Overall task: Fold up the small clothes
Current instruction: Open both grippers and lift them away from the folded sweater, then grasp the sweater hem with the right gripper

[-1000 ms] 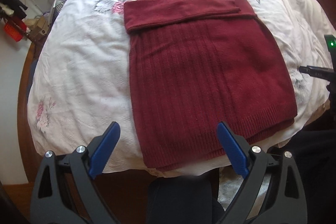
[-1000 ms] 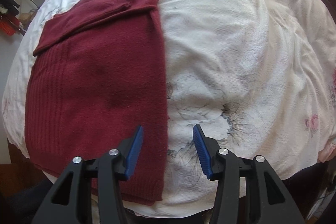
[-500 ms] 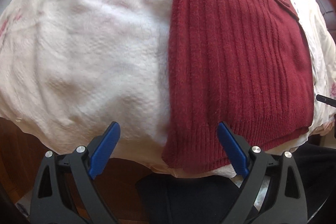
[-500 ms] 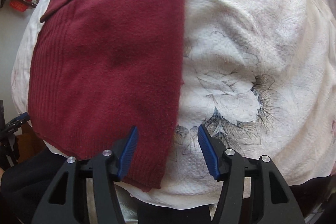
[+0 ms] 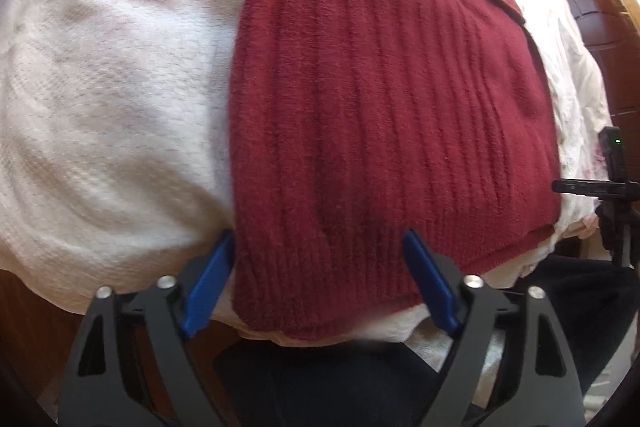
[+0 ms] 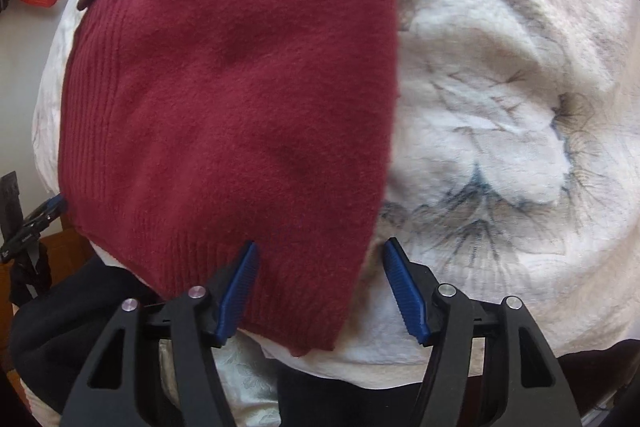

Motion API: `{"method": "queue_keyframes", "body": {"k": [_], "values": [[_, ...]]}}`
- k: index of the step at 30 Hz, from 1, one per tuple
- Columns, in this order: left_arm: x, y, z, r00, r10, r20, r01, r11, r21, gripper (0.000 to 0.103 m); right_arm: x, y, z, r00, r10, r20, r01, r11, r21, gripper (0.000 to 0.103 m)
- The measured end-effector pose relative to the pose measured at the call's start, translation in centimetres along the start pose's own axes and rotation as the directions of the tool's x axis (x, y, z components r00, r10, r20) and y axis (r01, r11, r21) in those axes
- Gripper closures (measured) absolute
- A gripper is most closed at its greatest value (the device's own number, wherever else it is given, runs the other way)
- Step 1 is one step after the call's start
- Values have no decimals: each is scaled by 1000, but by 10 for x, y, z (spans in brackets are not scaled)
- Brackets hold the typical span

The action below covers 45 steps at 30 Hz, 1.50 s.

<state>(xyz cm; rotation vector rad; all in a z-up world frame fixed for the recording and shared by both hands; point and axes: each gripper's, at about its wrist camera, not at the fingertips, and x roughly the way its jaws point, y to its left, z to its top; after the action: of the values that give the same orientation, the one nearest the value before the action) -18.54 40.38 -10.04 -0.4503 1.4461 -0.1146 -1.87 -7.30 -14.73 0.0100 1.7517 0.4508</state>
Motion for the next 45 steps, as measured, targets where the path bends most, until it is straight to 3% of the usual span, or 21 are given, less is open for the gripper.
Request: {"method": "queue_keyframes", "body": {"k": [4,7,9,11,13,16,20,29,32,33,34,35,36,37,39,41,42,45], "values": [[9,-7,6,998,46,-33,-46,999,19,30,5,21,-2,1000,-8,-15,7,998,-65,60],[8,-5,10,999,42,-29,-42,999,8,56,1,23,-4,1000,-3,10,4,998,-57,90],[3,-1,13,999,33,-23,-33,999,-17,82,-6,19,-2,999,44,33,-43,999,-30,94],[-7,3,16,999,32,7,-31,999,-28,90,-18,19,-1,993,90,74,-89,996,-23,94],[-20,0,22,999,32,43,-31,999,-21,91,-36,21,0,978,157,137,-157,988,-15,95],[-42,-8,36,996,15,92,-13,1000,-21,91,-63,19,2,937,255,238,-263,965,2,96],[-68,-24,62,983,16,180,-12,1000,-23,91,-83,14,7,895,302,327,-330,943,34,96],[-87,-33,135,920,139,366,-82,982,-168,91,-107,-24,51,857,311,412,-398,906,144,96],[-81,-24,149,909,167,382,-89,973,-214,92,-107,-36,71,843,314,436,-428,884,191,96],[-78,-21,150,911,147,386,-68,975,-211,93,-104,-40,77,842,313,440,-437,874,213,96],[-73,-19,150,922,97,375,-28,982,-186,92,-100,-43,83,843,316,435,-443,867,227,96],[-67,-17,150,943,41,330,8,989,-145,81,-96,-45,87,850,312,424,-436,869,235,96],[-61,-18,150,963,25,267,6,993,-115,63,-91,-45,90,861,301,411,-420,876,238,96],[-55,-20,146,974,25,223,-5,996,-89,56,-87,-43,93,870,295,396,-407,882,237,96],[-50,-25,136,982,-8,191,15,999,-36,49,-80,-40,94,881,290,374,-391,892,227,95],[-41,-35,133,991,11,134,-10,1000,-5,44,-79,-39,94,884,288,369,-385,895,225,95],[-34,-40,133,995,23,98,-22,1000,-4,37,-80,-39,94,881,294,371,-392,892,225,95],[-10,-50,126,998,53,-41,-55,998,-38,36,-85,-39,91,879,292,378,-388,898,208,95]]}}
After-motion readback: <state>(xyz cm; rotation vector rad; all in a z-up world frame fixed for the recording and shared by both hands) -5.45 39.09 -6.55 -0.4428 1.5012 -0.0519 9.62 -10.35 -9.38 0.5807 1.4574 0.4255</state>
